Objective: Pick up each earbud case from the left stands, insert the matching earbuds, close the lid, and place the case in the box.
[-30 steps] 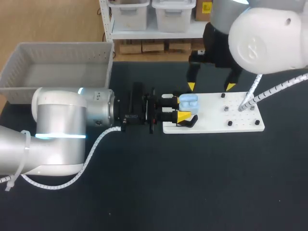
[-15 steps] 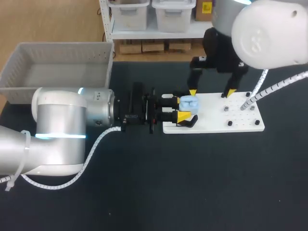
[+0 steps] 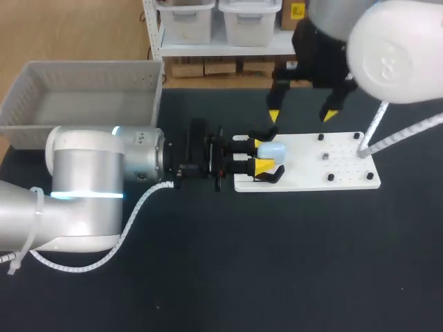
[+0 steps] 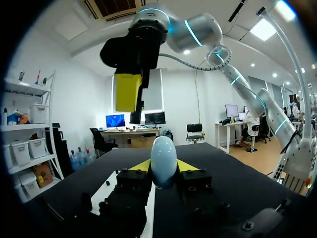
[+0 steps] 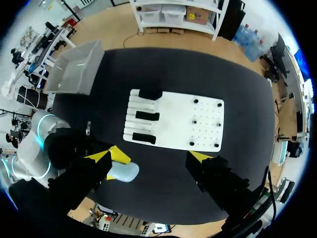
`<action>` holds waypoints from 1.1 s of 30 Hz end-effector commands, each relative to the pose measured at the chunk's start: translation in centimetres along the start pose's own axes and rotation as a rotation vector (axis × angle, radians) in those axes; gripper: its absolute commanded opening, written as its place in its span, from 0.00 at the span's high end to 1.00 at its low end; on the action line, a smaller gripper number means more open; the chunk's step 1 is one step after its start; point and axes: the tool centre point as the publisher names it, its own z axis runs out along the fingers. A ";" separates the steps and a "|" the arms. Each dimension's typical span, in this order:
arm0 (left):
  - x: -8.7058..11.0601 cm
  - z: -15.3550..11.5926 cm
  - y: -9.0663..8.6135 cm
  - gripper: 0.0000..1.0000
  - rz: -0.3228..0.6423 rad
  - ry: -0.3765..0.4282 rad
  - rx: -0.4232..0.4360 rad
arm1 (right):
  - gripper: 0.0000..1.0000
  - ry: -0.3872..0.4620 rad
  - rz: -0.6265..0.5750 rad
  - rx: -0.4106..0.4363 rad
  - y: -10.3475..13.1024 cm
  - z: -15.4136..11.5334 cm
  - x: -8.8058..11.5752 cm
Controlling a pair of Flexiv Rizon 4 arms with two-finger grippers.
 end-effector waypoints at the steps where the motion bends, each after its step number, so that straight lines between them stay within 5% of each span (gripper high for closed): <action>1: -0.9 -1.7 -0.6 1.00 -0.040 -0.022 -0.087 | 0.00 -0.192 -0.023 -0.016 -0.2 -4.0 3.9; 8: -4.2 -6.3 -0.6 1.00 -0.048 -0.018 -0.221 | 0.00 -0.233 -0.060 -0.039 0.4 -5.8 5.1; 15: -6.6 -12.0 0.5 1.00 -0.021 0.081 -0.357 | 0.00 -0.233 -0.060 -0.039 0.4 -5.8 5.1; 21: -7.7 -17.9 4.0 1.00 -0.002 0.165 -0.463 | 0.00 -0.233 -0.060 -0.039 0.4 -5.8 5.1; 33: -7.2 -28.8 13.5 1.00 -0.062 0.193 -0.639 | 0.00 -0.233 -0.060 -0.039 0.4 -5.8 5.1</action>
